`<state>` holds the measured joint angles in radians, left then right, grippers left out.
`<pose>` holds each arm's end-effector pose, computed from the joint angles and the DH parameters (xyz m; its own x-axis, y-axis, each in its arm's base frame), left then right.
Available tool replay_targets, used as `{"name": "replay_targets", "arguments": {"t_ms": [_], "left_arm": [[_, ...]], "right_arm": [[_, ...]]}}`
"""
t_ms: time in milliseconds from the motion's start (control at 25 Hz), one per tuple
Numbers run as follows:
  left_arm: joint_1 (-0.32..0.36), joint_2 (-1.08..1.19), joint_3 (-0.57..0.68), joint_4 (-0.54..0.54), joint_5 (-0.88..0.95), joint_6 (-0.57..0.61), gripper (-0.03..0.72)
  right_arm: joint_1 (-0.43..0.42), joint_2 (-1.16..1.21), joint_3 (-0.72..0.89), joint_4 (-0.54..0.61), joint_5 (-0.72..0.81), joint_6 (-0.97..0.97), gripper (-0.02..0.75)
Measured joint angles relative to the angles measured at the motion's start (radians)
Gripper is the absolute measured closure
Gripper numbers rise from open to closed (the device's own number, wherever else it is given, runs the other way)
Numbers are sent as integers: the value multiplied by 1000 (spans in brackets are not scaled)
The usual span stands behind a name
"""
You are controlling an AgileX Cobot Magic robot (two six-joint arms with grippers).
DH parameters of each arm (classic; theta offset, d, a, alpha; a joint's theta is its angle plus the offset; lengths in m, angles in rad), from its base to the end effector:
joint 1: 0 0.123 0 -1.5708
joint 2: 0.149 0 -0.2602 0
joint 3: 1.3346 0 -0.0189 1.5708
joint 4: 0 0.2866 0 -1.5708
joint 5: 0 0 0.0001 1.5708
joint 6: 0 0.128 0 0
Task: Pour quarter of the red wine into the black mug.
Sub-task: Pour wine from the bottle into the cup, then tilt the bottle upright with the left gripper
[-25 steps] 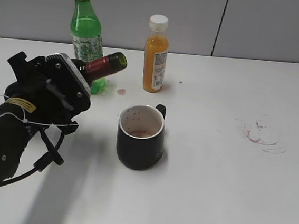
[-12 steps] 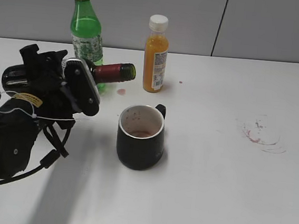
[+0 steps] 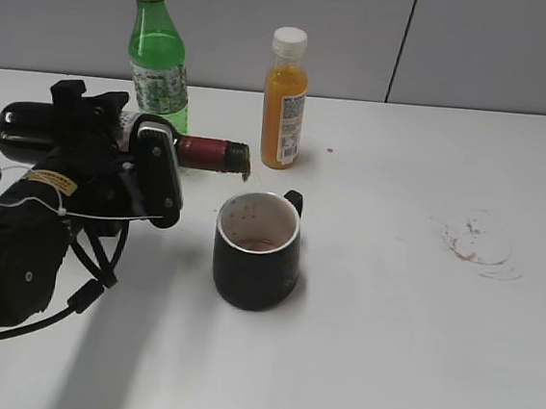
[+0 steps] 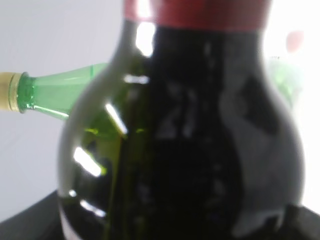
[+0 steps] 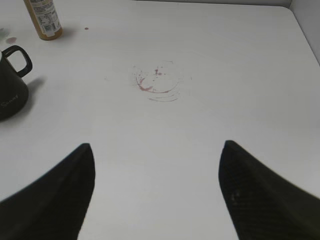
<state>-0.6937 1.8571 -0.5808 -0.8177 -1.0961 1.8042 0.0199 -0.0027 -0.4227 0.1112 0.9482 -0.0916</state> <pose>0.3053 -0.1459 0.0746 -0.0391 0.9982 -0.0466 0.1959 0.0533 0.9792 0.0985 0.0135 0.2644 -0.4164 -0.0348 -0.9085 -0.1127 0.9935 0.0137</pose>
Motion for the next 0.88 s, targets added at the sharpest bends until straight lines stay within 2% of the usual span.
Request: {"name": "replay_targets", "arguments": {"t_ms": [280,880], "left_arm": [[0,0,0,0,0,86,135],[0,0,0,-1,-2,123,135]], "right_arm": [[0,0,0,0,0,0,153],[0,0,0,0,0,0,153]]}}
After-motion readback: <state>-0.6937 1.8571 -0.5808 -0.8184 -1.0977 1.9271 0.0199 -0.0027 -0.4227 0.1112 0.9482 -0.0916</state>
